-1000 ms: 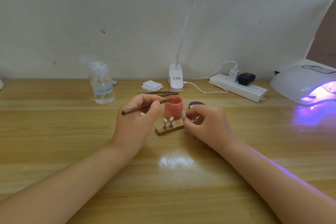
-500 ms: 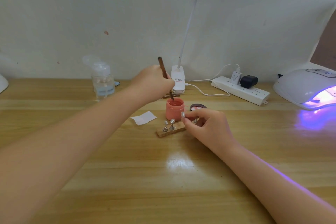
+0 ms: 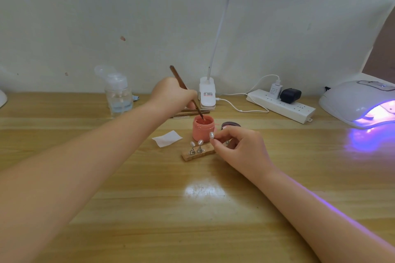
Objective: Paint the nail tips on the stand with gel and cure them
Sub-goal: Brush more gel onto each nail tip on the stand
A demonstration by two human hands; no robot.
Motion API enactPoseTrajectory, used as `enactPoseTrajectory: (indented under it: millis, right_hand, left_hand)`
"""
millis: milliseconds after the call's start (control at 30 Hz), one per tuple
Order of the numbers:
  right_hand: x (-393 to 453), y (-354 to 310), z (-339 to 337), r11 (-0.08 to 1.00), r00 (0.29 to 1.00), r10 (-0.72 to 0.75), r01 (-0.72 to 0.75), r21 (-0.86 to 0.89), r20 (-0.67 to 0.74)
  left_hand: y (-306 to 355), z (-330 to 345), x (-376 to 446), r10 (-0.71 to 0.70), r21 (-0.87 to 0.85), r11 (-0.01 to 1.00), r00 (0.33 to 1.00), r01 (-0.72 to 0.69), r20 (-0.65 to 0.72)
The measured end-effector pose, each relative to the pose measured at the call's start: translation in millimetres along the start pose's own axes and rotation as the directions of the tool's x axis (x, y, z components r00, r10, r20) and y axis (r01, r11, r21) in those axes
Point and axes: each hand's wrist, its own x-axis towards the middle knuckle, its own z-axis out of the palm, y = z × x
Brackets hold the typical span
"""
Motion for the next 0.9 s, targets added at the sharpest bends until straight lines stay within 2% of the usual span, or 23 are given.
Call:
enactPoseTrajectory:
  millis: [100, 233, 500, 667, 800, 900]
  right_hand:
    - [0, 0, -1, 1.0, 1.0, -0.005, 0.006, -0.012, 0.007]
    - [0, 0, -1, 1.0, 1.0, -0.009, 0.009, -0.021, 0.01]
    - [0, -1, -1, 1.0, 1.0, -0.003, 0.003, -0.02, 0.013]
    - [0, -1, -1, 0.999, 1.0, -0.016, 0.016, -0.028, -0.001]
    - [0, -1, -2, 0.999, 1.0, -0.027, 0.027, -0.032, -0.005]
    - [0, -2, -2, 0.998, 0.999, -0.046, 0.045, -0.041, -0.018]
  left_hand:
    - [-9, -6, 2, -0.076, -0.162, 0.984, 0.996, 0.068, -0.046]
    - [-23, -5, 4, -0.189, -0.3, 0.939, 0.981, 0.17, -0.035]
    - [-41, -12, -7, -0.258, -0.38, 0.903, 0.96, 0.202, -0.104]
    - [-48, -17, -19, -0.165, -0.504, 0.86, 0.977, 0.077, -0.133]
    - [-52, -13, -46, -0.009, -0.652, 0.757, 0.996, -0.05, -0.087]
    - [-56, -8, -71, 0.097, -0.643, 0.758, 0.994, -0.108, -0.053]
